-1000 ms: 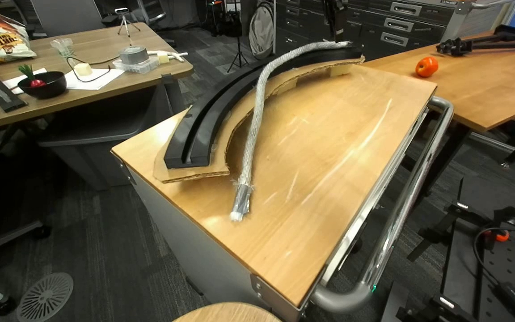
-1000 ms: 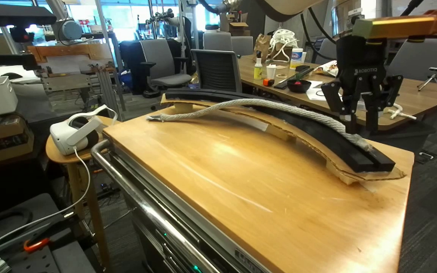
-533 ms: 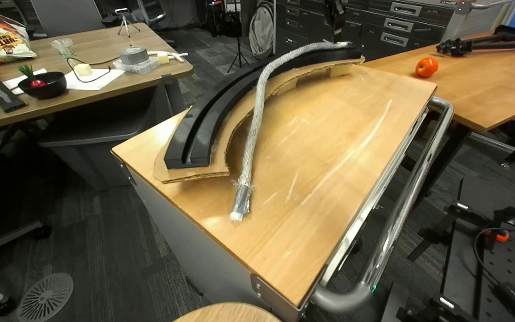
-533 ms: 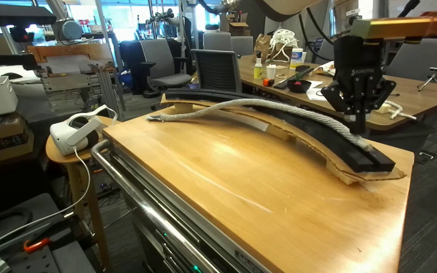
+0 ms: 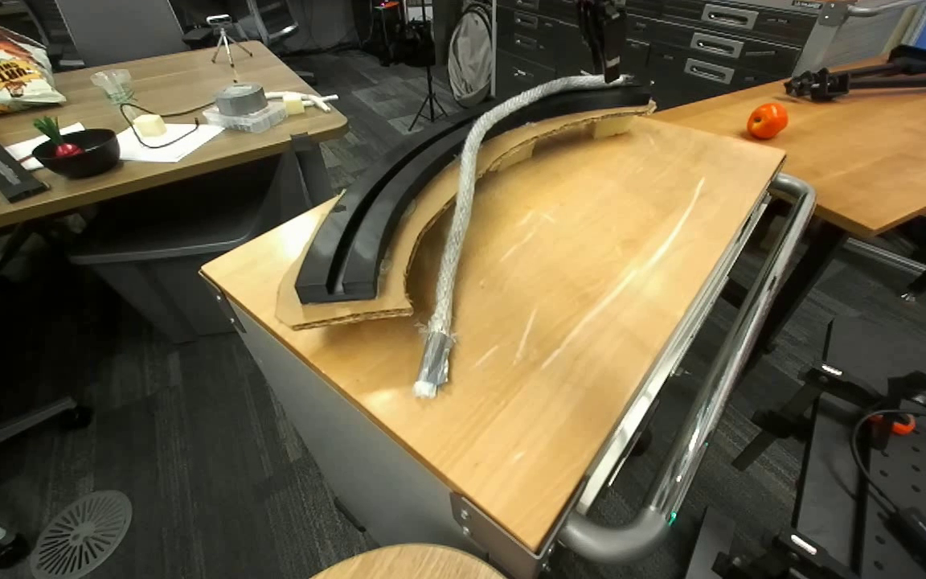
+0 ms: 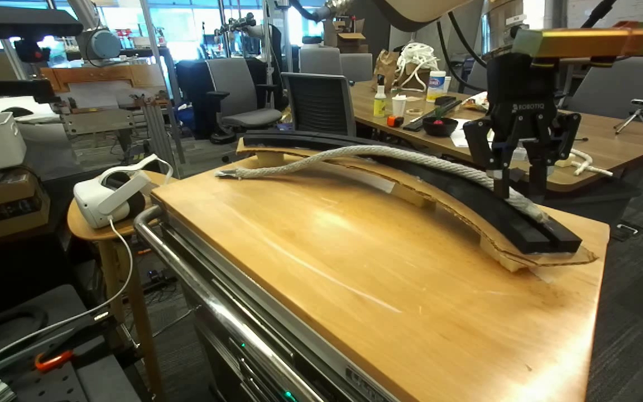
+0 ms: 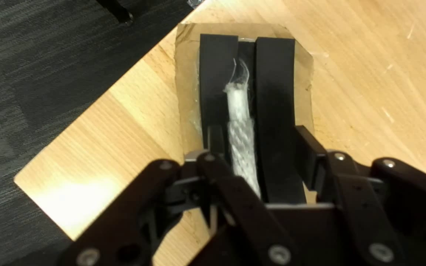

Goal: Put the white rope on the black board

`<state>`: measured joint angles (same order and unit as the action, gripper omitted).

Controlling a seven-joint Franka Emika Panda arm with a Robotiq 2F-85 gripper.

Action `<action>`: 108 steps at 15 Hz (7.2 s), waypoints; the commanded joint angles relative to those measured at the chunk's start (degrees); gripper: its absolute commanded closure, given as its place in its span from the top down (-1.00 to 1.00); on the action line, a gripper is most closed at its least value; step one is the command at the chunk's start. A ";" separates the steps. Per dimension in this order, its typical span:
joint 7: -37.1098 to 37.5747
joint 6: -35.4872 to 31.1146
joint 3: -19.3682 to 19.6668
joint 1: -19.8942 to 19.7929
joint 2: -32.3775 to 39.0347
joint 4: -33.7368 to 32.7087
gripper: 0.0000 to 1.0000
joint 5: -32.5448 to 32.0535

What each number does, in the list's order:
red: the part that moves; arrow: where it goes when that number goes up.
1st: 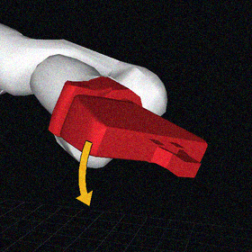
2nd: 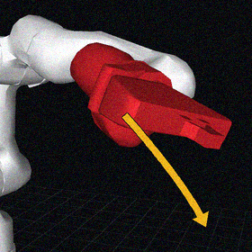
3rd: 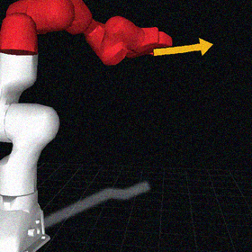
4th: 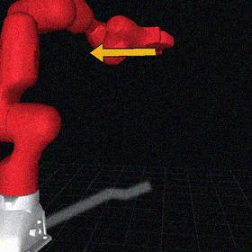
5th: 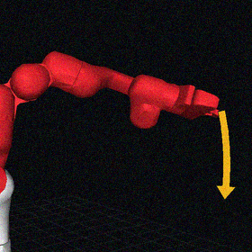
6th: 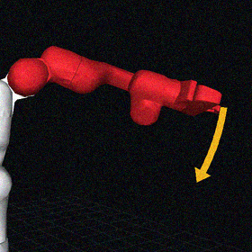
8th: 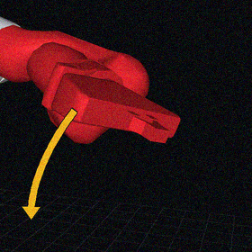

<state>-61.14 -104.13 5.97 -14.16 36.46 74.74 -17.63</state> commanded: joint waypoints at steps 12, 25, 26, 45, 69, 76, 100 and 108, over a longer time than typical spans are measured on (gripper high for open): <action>-0.57 0.85 0.02 0.30 0.50 -0.12 -0.97 -0.61; -1.08 0.88 -0.08 -1.88 -1.23 2.11 -0.37 1.64; -1.30 0.72 -0.45 -2.03 -1.85 2.23 -0.34 2.49; -31.65 7.11 -2.77 -1.40 -19.68 6.46 1.00 21.94; -58.73 -23.44 -3.89 10.59 -39.18 53.18 1.00 27.98; -63.38 -23.88 -5.62 12.97 -34.95 51.25 1.00 30.68; -71.28 -24.39 -14.76 15.07 -19.55 42.44 -0.80 30.59; -71.46 -31.90 -15.27 15.57 -19.96 43.46 -0.02 31.10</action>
<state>-131.84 -132.49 -8.14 1.89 16.78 117.91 12.94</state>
